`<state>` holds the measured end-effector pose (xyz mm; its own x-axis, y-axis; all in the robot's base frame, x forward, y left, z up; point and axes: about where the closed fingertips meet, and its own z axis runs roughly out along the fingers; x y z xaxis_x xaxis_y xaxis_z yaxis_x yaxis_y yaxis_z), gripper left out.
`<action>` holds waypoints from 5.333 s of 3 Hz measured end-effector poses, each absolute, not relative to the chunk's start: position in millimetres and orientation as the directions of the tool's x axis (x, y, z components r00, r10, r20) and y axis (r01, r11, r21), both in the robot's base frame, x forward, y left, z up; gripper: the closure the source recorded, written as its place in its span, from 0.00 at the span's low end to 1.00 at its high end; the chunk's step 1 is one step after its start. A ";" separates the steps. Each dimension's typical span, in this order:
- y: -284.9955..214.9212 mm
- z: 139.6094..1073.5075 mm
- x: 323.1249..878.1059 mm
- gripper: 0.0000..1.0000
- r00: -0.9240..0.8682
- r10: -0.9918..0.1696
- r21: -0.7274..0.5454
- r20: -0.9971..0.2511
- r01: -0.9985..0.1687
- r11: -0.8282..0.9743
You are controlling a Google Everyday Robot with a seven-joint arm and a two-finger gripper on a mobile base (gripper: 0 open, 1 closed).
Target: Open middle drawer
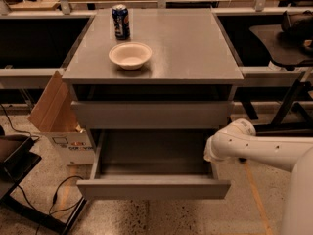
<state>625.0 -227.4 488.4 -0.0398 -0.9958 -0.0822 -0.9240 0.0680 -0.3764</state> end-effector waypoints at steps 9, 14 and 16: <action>-238.4 388.4 432.7 1.00 -0.179 -0.971 0.114 -0.161 -0.980 0.162; -224.5 388.5 432.1 1.00 -0.179 -0.971 0.114 -0.161 -0.980 0.162; -223.7 386.0 429.6 0.59 -0.178 -0.971 0.121 -0.161 -0.980 0.160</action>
Offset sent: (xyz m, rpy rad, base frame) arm 0.0071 -0.0010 -0.0158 0.0185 0.0029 -0.0002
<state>429.6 -223.7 386.0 -0.1785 -0.9707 -0.1607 -0.9797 0.1601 0.1205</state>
